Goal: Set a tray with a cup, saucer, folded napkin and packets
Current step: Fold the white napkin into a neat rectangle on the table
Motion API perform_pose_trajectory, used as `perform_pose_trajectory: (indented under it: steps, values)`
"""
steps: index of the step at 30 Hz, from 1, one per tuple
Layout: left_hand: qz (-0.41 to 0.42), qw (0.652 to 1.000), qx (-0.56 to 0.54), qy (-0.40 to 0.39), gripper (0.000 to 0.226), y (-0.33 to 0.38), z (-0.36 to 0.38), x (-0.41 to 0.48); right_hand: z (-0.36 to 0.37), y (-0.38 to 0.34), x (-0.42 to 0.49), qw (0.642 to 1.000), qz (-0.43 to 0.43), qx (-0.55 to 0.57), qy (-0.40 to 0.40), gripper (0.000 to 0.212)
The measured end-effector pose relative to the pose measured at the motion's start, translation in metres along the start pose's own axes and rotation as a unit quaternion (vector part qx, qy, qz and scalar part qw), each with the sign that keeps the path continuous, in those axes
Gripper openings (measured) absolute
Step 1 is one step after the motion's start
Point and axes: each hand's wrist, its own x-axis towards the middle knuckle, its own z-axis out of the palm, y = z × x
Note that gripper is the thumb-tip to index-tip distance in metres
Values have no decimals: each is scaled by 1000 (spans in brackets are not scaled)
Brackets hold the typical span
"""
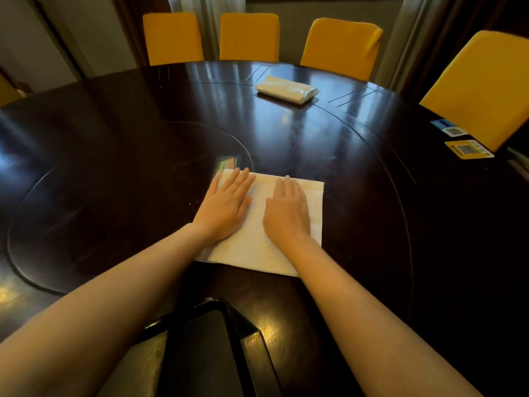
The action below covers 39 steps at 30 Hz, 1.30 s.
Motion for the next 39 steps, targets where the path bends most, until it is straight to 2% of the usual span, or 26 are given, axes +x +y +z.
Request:
perform_pose_trajectory:
  steps: [4,8,11,15,20,23,26,29,31,36,38,39]
  values:
    - [-42,996,-6,-72,60,-2,13,3,24,11,11,996,8,-86,-21,63]
    - [-72,995,-8,-72,67,-1,10,3,14,38,19,990,67,-125,8,67]
    - [-85,994,-11,-67,68,1,9,2,3,58,21,984,109,-140,-11,67]
    - [-91,994,-16,-59,69,-1,11,0,1,61,22,981,98,-165,-18,68]
    - [-100,990,-34,-89,67,-1,8,2,-12,77,27,977,51,-208,-18,59]
    - [-51,997,1,-61,61,1,-1,-8,-21,79,35,977,-6,-211,12,44]
    - [115,992,17,-45,56,-1,-13,-30,-31,82,44,987,-4,-158,29,31]
    - [193,970,-48,-140,54,-1,-20,-47,-38,79,53,997,57,-47,18,33]
    - [193,963,-46,-183,52,0,-19,-51,-37,76,56,997,72,-31,7,36]
    - [175,963,-47,-202,55,3,-22,-50,-42,67,54,996,73,23,45,28]
    - [150,955,-103,-236,55,5,-31,-46,-50,62,48,993,57,76,73,28]
    - [109,948,-171,-245,55,7,-38,-43,-54,59,43,989,47,112,87,27]
